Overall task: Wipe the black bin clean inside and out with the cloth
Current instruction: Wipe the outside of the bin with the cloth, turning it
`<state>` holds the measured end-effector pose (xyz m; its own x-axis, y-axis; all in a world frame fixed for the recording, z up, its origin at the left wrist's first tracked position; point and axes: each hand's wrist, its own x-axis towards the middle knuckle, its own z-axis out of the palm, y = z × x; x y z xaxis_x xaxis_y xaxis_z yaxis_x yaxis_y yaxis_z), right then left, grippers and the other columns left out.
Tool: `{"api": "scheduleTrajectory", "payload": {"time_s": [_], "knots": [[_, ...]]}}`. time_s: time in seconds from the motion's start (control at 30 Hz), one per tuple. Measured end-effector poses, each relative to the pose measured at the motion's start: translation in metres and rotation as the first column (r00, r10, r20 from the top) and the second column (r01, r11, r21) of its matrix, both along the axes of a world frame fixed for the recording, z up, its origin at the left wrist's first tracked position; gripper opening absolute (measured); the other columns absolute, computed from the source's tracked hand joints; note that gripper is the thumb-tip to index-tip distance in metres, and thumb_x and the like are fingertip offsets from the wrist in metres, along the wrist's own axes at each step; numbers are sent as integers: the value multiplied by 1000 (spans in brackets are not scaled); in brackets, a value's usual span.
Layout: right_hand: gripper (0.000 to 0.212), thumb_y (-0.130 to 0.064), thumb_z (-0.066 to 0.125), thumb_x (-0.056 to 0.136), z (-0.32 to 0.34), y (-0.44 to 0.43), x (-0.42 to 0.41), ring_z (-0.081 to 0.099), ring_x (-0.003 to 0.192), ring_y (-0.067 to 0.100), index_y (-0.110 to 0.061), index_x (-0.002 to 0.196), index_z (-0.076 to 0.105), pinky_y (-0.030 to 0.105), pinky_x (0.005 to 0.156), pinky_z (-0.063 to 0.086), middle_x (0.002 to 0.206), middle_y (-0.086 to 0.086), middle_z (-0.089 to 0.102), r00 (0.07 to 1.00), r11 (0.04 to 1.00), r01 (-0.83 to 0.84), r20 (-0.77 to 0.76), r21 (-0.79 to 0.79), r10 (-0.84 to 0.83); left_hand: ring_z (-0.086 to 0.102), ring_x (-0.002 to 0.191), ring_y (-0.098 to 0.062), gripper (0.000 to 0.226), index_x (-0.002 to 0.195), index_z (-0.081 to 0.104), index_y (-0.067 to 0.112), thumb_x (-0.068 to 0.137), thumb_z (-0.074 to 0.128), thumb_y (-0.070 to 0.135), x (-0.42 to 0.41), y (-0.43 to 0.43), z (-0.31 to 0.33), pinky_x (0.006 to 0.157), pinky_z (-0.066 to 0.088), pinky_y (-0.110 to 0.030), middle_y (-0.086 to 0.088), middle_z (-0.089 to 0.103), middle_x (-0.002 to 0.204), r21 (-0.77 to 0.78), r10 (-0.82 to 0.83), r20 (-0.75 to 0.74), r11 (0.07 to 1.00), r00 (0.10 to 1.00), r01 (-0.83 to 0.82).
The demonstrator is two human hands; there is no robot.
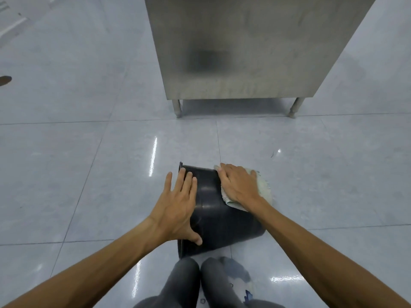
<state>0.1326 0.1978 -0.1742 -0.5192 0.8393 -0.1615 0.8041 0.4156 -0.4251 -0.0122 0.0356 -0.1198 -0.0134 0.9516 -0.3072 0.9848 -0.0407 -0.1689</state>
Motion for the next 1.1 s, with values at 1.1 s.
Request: {"api": "scheduleTrajectory", "payload": {"time_s": [1.1], "knots": [[66, -41, 21, 98, -4, -73, -3, 26, 155, 28, -31, 163, 28, 56, 126, 12, 167, -6, 33, 988, 973, -143, -33, 180, 152, -11, 152, -37, 155, 157, 2, 0, 49, 54, 100, -22, 24, -2, 124, 3, -53, -18, 2, 166, -15, 60, 106, 998, 993, -58]]}}
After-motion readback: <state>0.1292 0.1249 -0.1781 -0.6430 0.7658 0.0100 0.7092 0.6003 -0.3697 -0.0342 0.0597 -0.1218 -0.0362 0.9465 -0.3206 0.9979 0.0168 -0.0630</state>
